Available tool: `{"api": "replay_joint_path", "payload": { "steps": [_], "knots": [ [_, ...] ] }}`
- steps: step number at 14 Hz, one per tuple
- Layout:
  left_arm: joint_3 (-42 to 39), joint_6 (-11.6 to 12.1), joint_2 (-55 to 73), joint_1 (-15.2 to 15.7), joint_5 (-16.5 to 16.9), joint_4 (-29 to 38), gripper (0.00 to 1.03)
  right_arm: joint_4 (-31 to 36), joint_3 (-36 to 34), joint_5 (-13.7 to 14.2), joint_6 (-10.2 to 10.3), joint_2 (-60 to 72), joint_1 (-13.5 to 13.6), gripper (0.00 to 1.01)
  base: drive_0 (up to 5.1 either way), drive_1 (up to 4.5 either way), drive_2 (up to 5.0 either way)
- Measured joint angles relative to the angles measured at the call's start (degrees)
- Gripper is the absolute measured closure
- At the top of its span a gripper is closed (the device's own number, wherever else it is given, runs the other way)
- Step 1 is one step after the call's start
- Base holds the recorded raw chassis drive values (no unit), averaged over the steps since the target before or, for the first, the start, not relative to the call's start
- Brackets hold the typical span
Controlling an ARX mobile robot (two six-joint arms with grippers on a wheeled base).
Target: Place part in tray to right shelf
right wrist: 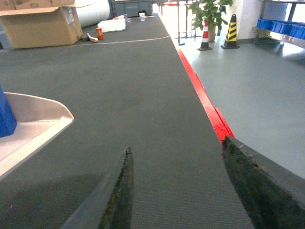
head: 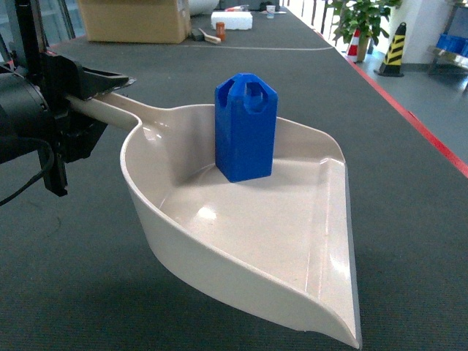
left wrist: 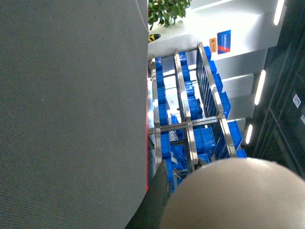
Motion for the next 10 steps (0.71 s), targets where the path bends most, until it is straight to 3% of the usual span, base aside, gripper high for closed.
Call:
{"api": "replay_joint_path", "payload": {
  "steps": [1, 3, 4, 10],
  "knots": [
    [0.0, 0.02, 0.0, 0.31, -0.26, -0.04, 0.91, 0.09, 0.0, 0.0, 0.0, 0.0, 0.0, 0.34, 0.0, 0.0, 0.0],
    [0.0, 0.02, 0.0, 0.17, -0.31, 0.0, 0.91, 0.04, 0.0, 0.0, 0.0, 0.0, 0.0, 0.09, 4.9, -2.56, -2.6],
    [0.0, 0.02, 0.0, 0.0, -0.04, -0.04, 0.91, 0.04, 0.0, 0.0, 0.04, 0.0, 0.0, 0.01, 4.9, -2.6, -2.6],
    [0.0, 0.02, 0.07, 0.0, -0.11, 0.02, 0.91, 0.02, 0.0, 0.02, 0.02, 0.0, 0.0, 0.03, 4.9, -2.51, -2.5]
  ]
}}
